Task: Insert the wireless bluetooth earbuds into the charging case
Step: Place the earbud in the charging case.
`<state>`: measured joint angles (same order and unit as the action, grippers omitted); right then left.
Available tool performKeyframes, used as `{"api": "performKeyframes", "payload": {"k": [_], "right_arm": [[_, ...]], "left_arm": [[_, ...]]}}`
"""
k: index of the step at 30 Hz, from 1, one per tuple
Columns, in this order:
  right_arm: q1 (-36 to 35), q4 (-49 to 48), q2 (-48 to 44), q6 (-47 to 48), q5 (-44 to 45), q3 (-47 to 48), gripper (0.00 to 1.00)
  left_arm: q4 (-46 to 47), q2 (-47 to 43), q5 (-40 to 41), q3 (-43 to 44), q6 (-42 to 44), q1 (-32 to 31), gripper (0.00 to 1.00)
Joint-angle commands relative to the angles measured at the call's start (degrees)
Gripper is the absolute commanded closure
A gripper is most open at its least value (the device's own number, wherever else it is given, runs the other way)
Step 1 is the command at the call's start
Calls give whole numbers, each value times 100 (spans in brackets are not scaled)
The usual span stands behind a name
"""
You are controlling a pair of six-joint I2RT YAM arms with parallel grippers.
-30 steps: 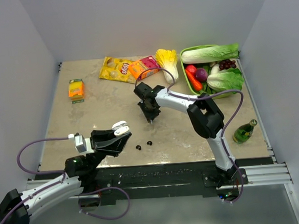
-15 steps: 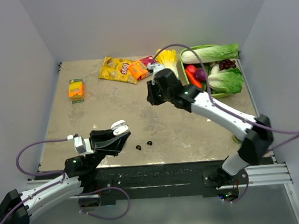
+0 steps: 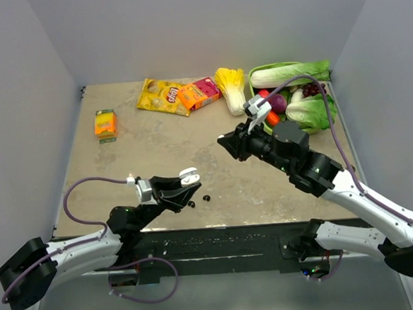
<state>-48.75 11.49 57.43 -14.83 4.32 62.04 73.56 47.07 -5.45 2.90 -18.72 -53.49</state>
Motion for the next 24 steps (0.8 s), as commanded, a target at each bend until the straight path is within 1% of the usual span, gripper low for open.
{"api": "performKeyframes", "payload": {"k": [1,6,9,16,24], "right_arm": [[-64,-199,-477,200,-666,-244,100],[-117,-103,-785,226,-1231,-298,100],[-213,-111,-856,226,-1459,-377,100],[-433,-234,-733,121,-1337,-412,100],[-644,-928,-698,50,-1082,-657,100]], "left_arm": [[1257,197,-271,316,614,-82,100],[1091,294,-378,536,817,-100,100],[845,303,-194,668,844,-100,100],[704,601,27,862,668,-100,100],[809,883,-61,985,527,-109,100]]}}
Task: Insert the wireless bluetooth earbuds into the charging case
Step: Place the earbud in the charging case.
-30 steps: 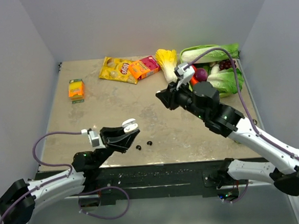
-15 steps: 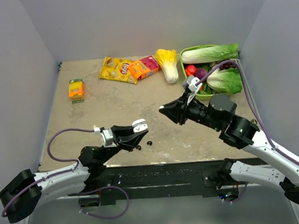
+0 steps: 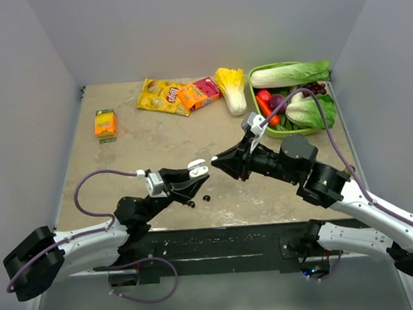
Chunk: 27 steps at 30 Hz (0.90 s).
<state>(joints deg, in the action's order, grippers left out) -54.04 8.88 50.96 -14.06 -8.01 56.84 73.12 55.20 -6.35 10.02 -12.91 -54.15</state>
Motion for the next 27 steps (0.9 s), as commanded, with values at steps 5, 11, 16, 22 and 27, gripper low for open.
{"api": "performKeyframes", "payload": {"k": [5,11,16,22,27], "right_arm": [[-317,-1001,-173,255,597,-322,100],[-564,-1653,-605,598,1187,-885,100],[-581,-1732,-543,686,1197,-920,100],[-590,-1680,-350,747,1091,-868,100],[-608,-1601,-323,791,1082,-903,100]], "left_arm": [[818,166,28,342,-107,-52,100],[817,272,20,430,-142,-52,100],[905,369,-59,466,-89,-60,100],[1212,500,-208,431,42,-69,100],[1582,536,-297,378,209,-78,100]]}}
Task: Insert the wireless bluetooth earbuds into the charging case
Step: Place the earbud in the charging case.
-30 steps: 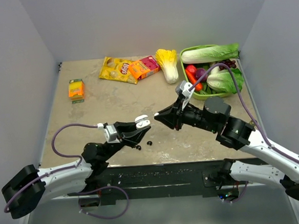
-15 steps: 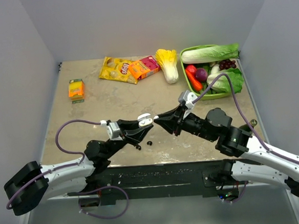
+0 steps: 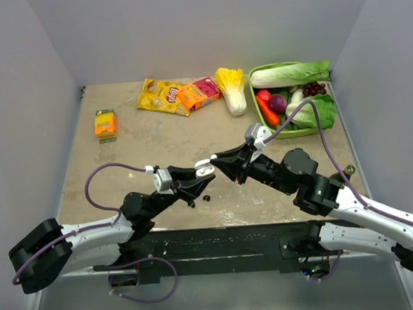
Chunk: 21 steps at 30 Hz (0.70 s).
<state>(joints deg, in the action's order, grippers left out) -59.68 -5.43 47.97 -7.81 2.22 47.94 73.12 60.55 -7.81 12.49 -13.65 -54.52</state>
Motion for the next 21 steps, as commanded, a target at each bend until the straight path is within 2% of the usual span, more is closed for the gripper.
{"api": "performKeyframes", "payload": {"k": [1,21], "right_arm": [[-44,-151,-24,166,68,-30,100],[-79,-11,64,96,86,-101,100]], "left_arm": [[1608,9,-150,131,301,-41,100],[1626,-70,-203,421,451,-50,100]]}}
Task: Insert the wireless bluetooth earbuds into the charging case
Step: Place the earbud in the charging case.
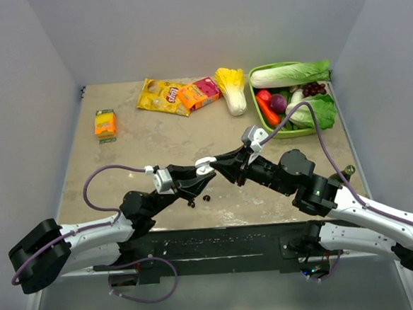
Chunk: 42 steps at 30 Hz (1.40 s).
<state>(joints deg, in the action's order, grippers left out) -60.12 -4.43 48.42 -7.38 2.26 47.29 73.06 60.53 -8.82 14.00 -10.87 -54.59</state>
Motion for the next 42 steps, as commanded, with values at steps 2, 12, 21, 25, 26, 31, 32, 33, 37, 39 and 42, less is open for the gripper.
{"api": "performKeyframes", "payload": {"k": [2,12,21,25,26,31,32,33,37,39,42], "right_arm": [[-35,-111,9,52,108,-44,100],[-35,-155,106,35,160,-18,100],[-44,-129,71,17,82,-88,100],[-44,-129,9,-9,-33,-141,100],[-53,-137,0,-18,-33,-167,100],[-61,-137,-26,-1,-42,-211,100],[-70,-137,-17,8,-42,-211,100],[-70,-146,-17,8,-50,-211,100],[-79,-164,18,8,-86,-211,100],[-88,-164,27,8,-94,-202,100],[-97,-164,18,17,-112,-202,100]], "left_arm": [[1633,-59,-111,296,173,-43,100],[1633,-50,-146,384,156,-87,100],[1589,-68,-146,463,200,-96,100],[1571,-33,-85,516,208,-96,100],[1563,-24,-67,525,208,-96,100],[1501,20,-23,621,191,-96,100],[1501,20,-15,622,182,-96,100],[1492,29,-15,639,173,-96,100],[1457,64,3,692,147,-96,100],[1448,73,3,692,147,-96,100],[1422,73,3,718,147,-96,100]]}}
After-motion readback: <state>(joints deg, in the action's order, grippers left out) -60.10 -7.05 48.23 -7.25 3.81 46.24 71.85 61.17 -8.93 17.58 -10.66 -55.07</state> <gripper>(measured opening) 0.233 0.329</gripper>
